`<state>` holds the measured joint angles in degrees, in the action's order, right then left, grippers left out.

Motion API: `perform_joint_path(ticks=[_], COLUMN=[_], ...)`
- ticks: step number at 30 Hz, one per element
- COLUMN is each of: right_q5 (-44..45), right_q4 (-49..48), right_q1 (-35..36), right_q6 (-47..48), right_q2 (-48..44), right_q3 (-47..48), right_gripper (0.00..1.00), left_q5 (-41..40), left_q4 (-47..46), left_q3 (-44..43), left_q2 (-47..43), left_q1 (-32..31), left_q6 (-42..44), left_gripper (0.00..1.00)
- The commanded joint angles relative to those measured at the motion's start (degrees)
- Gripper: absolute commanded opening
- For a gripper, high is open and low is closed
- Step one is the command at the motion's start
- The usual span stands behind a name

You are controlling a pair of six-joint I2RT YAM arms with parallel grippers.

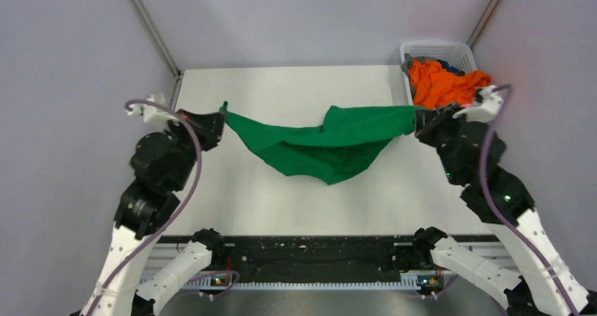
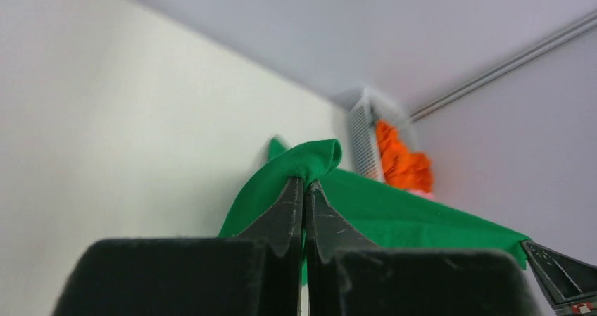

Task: Fold and stack the t-shirts
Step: Flatten out the tshirt

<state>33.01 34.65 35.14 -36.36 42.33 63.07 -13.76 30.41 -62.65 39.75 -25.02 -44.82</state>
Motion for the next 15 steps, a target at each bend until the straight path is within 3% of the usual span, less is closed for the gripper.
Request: perform_joint_path(ticks=[1,9,15], right_q5=[-1.31,-16.96,-23.06], right_q4=[-3.50,-3.15,-2.18], right_q1=[0.63,0.64,0.68], right_q6=[9.72,15.27,16.47], right_q2=[-2.30,0.15,1.42], right_q3=[14.24,34.25,41.11], right_gripper=[0.00,0.00,0.00], left_q5=[0.42,11.27,11.74], left_q4=[-4.59,-5.89,-2.06], left_q3=[-13.56,-37.36,-53.63], left_q2=[-2.56,0.79,6.93], left_q1=[-0.13,-0.21,-0.10], left_q6=[6.82,13.12,16.32], left_gripper=[0.00,0.00,0.00])
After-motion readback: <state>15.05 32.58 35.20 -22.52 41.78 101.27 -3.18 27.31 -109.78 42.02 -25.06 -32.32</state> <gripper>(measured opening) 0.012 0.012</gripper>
